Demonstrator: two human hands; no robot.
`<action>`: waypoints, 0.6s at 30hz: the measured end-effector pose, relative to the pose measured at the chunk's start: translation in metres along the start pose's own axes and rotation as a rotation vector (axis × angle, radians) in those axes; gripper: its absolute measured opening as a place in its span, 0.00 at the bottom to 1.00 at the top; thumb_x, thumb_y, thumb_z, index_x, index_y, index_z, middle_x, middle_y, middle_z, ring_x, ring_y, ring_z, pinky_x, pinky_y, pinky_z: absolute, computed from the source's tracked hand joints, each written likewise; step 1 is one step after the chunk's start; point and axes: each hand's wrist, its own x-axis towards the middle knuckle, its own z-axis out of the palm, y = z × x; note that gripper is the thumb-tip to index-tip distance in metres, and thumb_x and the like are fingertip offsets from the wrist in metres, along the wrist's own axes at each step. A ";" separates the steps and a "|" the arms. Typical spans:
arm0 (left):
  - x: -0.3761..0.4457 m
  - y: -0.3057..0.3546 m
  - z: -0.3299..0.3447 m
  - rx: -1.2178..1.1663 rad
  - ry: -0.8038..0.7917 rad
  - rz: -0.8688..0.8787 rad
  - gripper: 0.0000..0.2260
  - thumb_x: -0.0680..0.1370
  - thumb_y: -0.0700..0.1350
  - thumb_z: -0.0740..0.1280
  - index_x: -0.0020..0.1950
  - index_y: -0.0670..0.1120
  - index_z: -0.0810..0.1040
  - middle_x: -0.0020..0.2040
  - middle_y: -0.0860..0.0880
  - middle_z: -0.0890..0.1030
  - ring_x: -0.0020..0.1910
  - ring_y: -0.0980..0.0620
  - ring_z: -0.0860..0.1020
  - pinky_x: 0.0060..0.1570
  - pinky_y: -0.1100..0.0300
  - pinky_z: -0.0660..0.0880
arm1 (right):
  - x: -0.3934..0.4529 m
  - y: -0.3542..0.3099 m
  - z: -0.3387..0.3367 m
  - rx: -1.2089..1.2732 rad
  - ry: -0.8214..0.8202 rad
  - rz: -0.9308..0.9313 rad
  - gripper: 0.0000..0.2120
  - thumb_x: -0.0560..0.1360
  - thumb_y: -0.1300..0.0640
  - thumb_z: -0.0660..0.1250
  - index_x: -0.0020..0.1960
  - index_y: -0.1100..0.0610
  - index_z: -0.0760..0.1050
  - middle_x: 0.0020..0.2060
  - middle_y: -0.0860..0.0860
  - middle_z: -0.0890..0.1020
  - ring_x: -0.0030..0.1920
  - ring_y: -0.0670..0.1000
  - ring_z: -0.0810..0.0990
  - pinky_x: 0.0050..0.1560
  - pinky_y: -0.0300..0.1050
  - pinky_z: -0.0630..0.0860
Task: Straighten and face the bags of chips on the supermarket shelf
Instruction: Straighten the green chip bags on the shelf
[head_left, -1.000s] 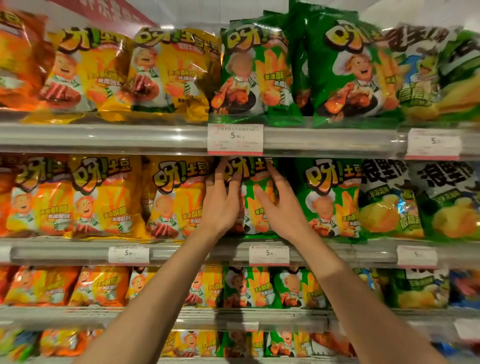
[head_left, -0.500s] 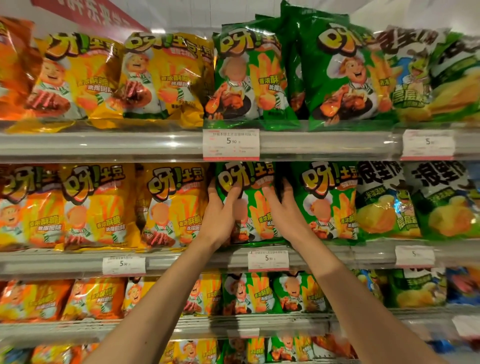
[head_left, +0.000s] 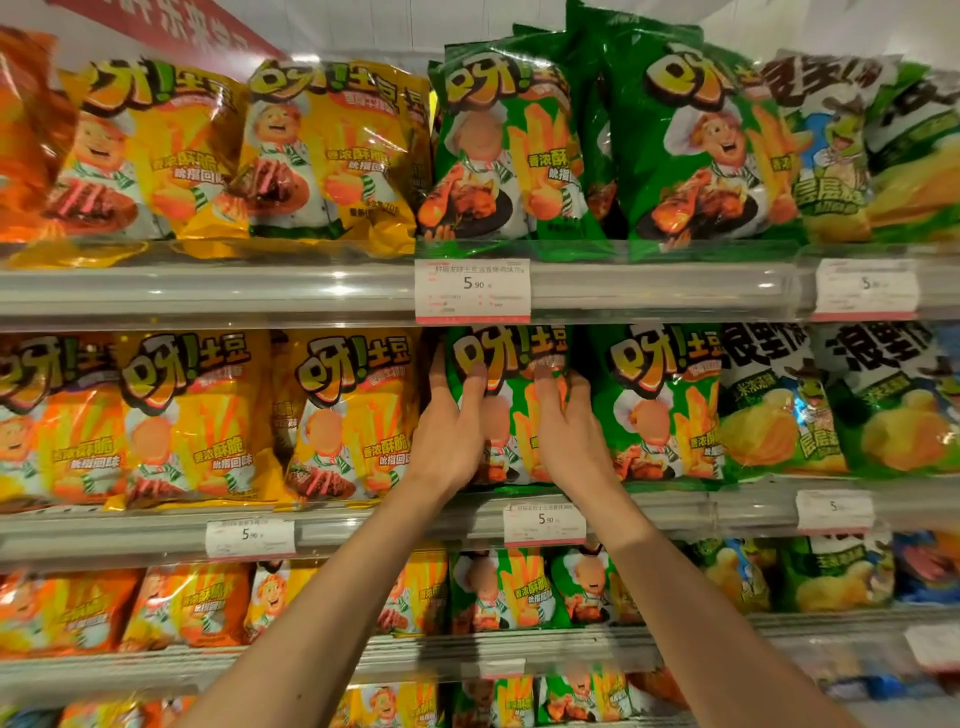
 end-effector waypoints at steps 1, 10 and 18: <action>0.002 0.000 0.000 0.003 0.014 0.006 0.29 0.82 0.64 0.50 0.80 0.61 0.43 0.63 0.41 0.80 0.56 0.41 0.80 0.55 0.50 0.76 | 0.000 0.000 0.000 -0.019 0.012 0.001 0.34 0.80 0.34 0.49 0.79 0.51 0.52 0.69 0.59 0.73 0.65 0.60 0.74 0.61 0.52 0.69; 0.004 0.009 0.004 0.133 0.102 0.206 0.24 0.85 0.55 0.52 0.81 0.55 0.52 0.76 0.40 0.67 0.71 0.39 0.68 0.67 0.50 0.67 | 0.005 0.014 0.002 -0.643 0.115 -0.687 0.20 0.80 0.56 0.47 0.67 0.61 0.67 0.76 0.65 0.61 0.71 0.72 0.65 0.60 0.65 0.75; 0.006 0.007 -0.002 0.558 -0.029 0.308 0.26 0.83 0.50 0.47 0.79 0.41 0.60 0.80 0.35 0.53 0.70 0.28 0.65 0.69 0.41 0.64 | 0.009 0.018 0.002 -0.701 0.027 -0.655 0.17 0.78 0.58 0.47 0.65 0.59 0.63 0.76 0.68 0.61 0.68 0.77 0.66 0.56 0.69 0.76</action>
